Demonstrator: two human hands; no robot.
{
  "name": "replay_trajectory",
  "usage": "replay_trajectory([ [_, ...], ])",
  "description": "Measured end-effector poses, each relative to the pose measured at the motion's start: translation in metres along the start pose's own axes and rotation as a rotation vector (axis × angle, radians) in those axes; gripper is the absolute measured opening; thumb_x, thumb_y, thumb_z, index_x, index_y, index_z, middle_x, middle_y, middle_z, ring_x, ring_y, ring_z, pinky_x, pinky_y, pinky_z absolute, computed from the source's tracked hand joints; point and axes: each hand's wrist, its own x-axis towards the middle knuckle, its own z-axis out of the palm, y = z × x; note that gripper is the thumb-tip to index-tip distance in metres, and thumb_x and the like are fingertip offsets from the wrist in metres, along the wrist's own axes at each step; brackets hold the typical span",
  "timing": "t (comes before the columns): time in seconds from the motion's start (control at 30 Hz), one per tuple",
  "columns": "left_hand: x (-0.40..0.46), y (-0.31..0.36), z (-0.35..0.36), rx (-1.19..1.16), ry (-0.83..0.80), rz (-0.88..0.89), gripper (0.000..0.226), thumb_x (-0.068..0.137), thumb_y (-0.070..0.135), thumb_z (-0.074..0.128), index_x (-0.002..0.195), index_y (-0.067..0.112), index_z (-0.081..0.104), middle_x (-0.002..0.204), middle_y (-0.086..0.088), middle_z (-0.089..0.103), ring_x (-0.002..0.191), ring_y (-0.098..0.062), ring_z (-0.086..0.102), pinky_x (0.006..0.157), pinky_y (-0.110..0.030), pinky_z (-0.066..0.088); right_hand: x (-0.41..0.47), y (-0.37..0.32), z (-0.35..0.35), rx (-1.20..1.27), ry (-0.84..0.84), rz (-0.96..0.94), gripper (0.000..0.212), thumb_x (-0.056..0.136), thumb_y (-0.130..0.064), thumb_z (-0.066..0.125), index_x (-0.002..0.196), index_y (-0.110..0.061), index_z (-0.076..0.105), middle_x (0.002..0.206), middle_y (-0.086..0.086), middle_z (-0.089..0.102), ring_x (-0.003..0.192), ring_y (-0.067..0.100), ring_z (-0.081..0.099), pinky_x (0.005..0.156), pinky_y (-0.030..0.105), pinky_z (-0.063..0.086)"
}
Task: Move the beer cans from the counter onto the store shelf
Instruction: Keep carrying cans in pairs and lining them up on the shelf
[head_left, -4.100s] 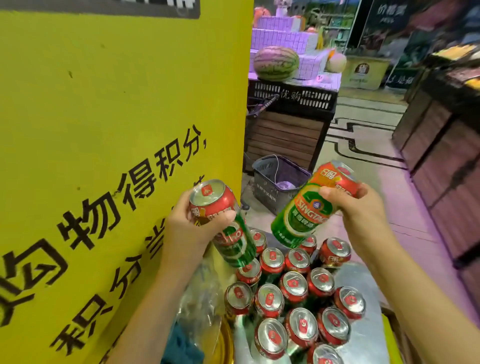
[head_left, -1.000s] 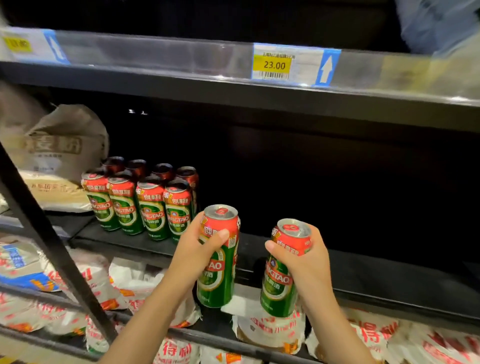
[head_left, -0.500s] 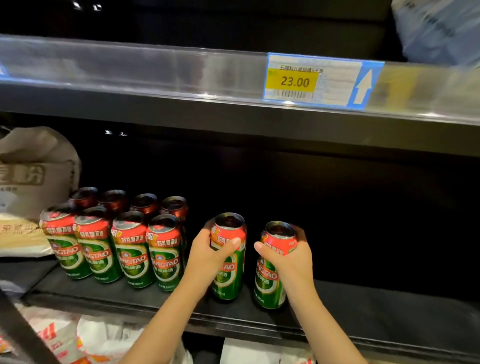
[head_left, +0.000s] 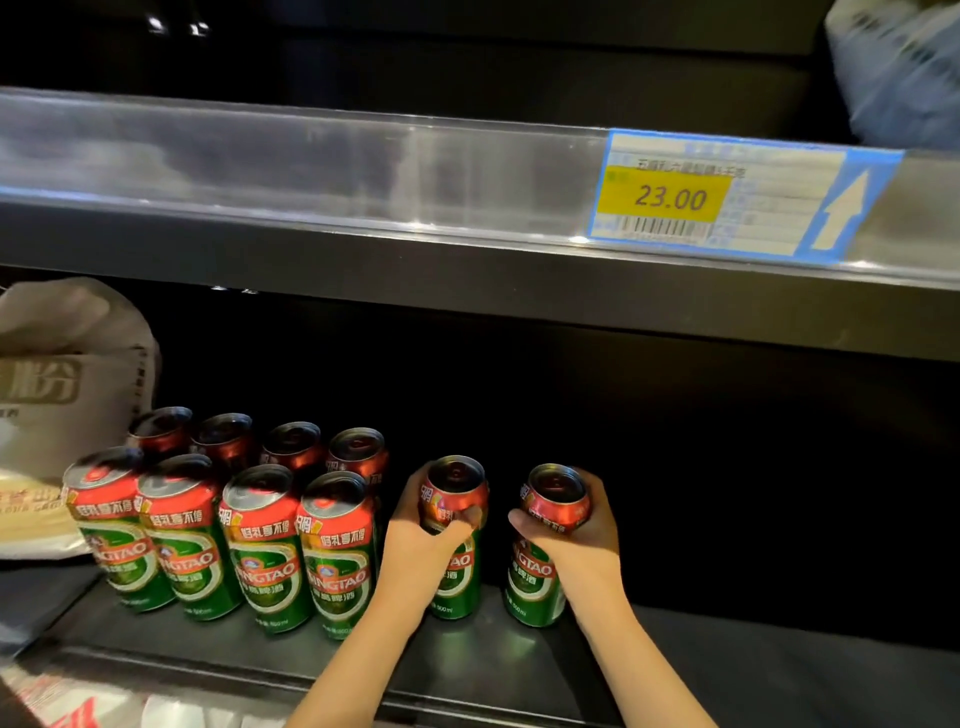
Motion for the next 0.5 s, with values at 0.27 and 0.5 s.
replay_trajectory([
  [0.27,-0.001,-0.009,0.0,0.047,-0.006,0.031,0.07,0.056,0.046,0.068,0.121,0.034,0.045,0.109,0.009,0.063,0.099,0.002,0.06,0.083,-0.012,0.048,0.001,0.006,0.002,-0.059,-0.022,-0.036,0.07,0.055,0.0,0.087,0.099,-0.038,0.048,0.103,-0.012,0.059,0.099,0.011,0.059,0.091,0.033,0.05],
  [0.5,-0.022,-0.029,-0.005,0.011,-0.084,-0.097,0.057,0.076,0.024,0.076,0.124,0.024,0.044,0.112,0.004,0.062,0.096,0.005,0.06,0.078,-0.01,0.047,-0.017,0.034,-0.004,-0.027,-0.066,-0.022,0.123,0.036,-0.037,0.086,0.143,-0.025,0.025,0.128,-0.01,0.05,0.113,0.0,0.056,0.083,0.014,0.05],
])
